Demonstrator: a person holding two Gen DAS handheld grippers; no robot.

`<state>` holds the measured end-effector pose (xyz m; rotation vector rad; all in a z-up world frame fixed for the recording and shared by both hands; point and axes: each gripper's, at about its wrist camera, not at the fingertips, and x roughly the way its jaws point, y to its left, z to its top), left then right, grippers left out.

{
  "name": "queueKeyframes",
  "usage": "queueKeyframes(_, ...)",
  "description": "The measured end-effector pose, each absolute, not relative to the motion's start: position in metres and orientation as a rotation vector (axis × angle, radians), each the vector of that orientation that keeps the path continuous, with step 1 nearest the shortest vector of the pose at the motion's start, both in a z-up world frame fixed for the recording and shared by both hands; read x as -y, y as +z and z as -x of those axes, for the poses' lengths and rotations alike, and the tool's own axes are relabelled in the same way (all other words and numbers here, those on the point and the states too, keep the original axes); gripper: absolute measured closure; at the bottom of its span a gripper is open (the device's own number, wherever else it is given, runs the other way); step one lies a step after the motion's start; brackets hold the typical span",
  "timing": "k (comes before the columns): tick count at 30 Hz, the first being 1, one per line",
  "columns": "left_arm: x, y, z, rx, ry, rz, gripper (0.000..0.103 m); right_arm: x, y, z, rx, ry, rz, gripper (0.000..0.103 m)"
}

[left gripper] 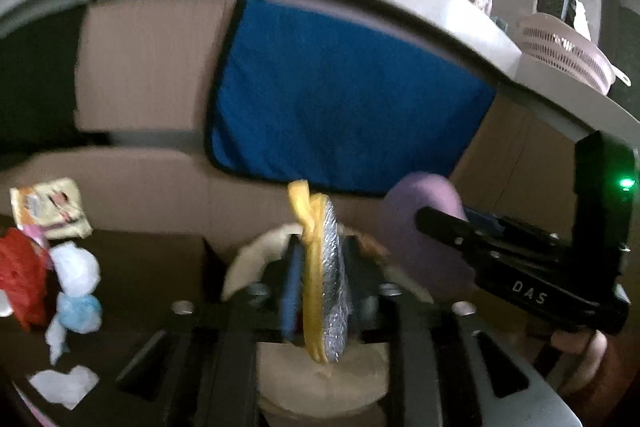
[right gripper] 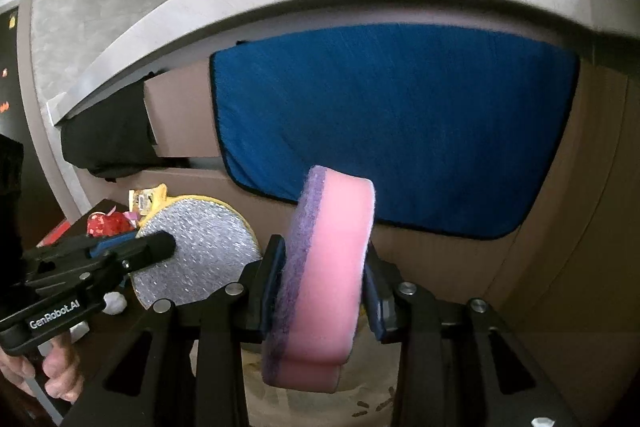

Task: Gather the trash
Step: 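Carry both sponges over the bin and open both tools to drop them, then grasp the pink tissue pack with the right tool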

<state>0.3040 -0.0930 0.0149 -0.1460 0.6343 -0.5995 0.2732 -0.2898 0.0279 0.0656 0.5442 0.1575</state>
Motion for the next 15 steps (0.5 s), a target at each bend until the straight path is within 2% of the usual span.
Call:
queueKeyframes(1, 0.089, 0.013, -0.308, -0.650, -0.603, 0.162, 0.063, 0.293, 0.023, -0.277, -0.564, 0.154, -0.089, 0.051)
queueKeyframes(2, 0.085, 0.012, -0.310, -0.654, -0.600, 0.173, 0.063, 0.294, 0.019, -0.280, -0.574, 0.151, -0.104, 0.048)
queueKeyframes(10, 0.009, 0.013, -0.306, -0.649, -0.433, 0.218, 0.063, 0.285, 0.000, -0.287, -0.625, 0.121, -0.127, 0.047)
queueKeyframes(15, -0.080, -0.004, -0.286, -0.668, -0.254, 0.264, 0.063, 0.268, 0.007, -0.285, -0.612, 0.130, -0.096, 0.047)
